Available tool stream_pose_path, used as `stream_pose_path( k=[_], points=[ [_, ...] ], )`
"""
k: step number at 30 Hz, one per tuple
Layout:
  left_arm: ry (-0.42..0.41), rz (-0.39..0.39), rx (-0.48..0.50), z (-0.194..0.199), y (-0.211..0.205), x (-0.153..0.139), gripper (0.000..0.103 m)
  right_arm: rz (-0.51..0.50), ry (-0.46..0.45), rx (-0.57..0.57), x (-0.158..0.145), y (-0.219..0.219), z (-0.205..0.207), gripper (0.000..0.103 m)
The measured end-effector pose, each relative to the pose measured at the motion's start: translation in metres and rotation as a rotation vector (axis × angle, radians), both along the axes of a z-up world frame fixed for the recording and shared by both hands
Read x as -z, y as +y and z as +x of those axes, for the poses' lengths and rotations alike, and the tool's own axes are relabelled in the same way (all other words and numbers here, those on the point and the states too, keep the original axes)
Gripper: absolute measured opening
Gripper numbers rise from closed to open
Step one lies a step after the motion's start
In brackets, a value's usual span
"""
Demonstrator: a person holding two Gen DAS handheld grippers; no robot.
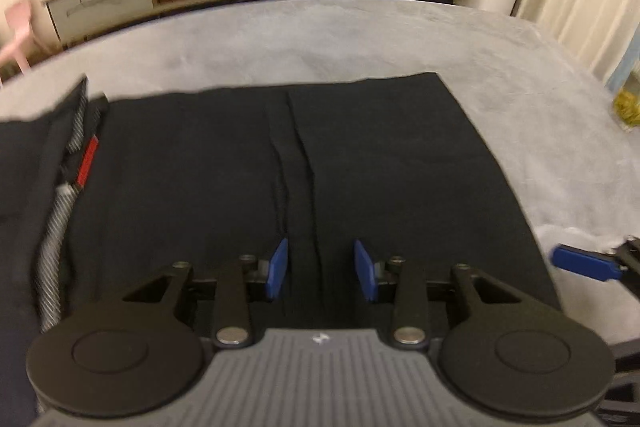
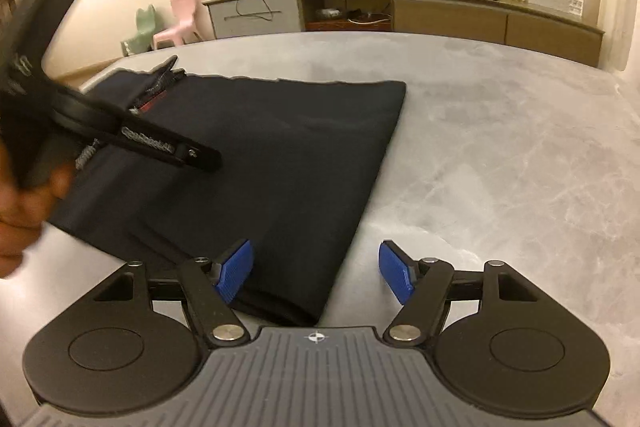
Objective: Fold clothes
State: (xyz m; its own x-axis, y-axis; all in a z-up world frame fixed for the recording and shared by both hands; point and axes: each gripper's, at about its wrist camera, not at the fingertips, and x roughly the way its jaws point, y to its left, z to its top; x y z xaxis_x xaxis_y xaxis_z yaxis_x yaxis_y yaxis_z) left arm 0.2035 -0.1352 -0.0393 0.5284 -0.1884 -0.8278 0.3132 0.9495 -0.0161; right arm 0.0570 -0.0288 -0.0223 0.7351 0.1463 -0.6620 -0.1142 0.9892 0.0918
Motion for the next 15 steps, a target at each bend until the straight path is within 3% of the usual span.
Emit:
stream_pose_path(
  k=[9,13,15],
  points=[
    [-0.008,0.015,0.017,-0.010,-0.013,-0.001,0.040,0.024,0.006,0.063,0.013,-0.021,0.019,0.071],
    [-0.010,0.024,0.012,-0.009,-0.011,0.003,0.040,0.050,0.011,0.037,0.013,-0.015,0.014,0.071],
    [-0.010,0.039,0.026,-0.010,-0.012,0.003,0.040,0.014,0.004,0.027,0.014,-0.008,0.014,0.071]
  ],
)
